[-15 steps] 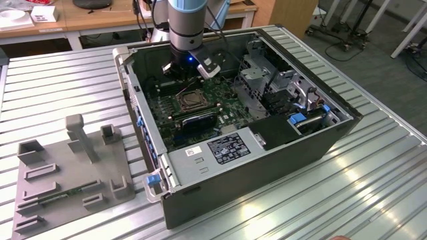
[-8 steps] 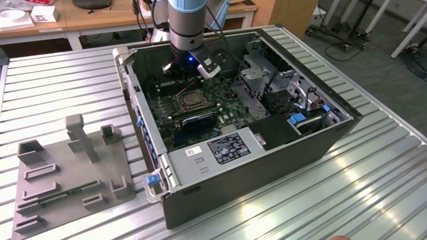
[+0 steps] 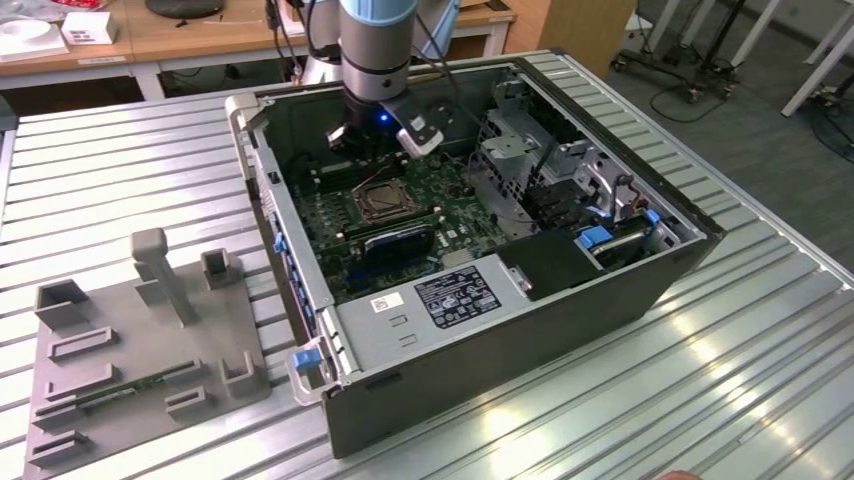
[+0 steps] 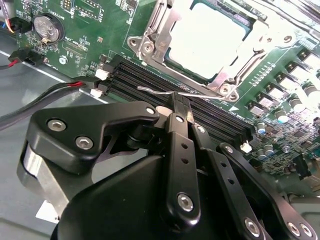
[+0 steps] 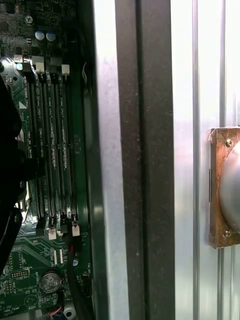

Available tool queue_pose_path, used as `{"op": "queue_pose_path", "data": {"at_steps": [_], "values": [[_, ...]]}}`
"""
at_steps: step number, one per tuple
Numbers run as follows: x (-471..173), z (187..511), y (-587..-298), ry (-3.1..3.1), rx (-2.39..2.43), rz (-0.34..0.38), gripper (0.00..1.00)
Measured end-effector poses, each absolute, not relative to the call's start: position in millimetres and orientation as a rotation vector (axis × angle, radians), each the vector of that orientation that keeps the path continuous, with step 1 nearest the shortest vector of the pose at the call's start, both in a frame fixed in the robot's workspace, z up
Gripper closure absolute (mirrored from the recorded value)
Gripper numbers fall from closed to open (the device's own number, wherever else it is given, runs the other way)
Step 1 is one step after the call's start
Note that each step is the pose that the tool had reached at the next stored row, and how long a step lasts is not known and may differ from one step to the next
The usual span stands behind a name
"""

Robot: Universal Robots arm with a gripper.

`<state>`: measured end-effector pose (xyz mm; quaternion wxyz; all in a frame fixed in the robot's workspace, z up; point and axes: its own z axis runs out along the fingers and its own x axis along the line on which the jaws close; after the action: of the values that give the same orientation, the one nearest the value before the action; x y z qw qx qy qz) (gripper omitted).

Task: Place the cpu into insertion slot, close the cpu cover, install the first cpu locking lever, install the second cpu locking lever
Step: 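Install the first cpu locking lever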

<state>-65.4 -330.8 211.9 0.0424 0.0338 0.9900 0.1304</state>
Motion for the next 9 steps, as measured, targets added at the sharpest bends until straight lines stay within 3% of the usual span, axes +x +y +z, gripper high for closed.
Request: {"op": "queue_pose_path", "data": {"at_steps": [9], "values": [[-60.7, 211.1, -330.8, 3.029, 0.104, 0.399, 0.9]]}}
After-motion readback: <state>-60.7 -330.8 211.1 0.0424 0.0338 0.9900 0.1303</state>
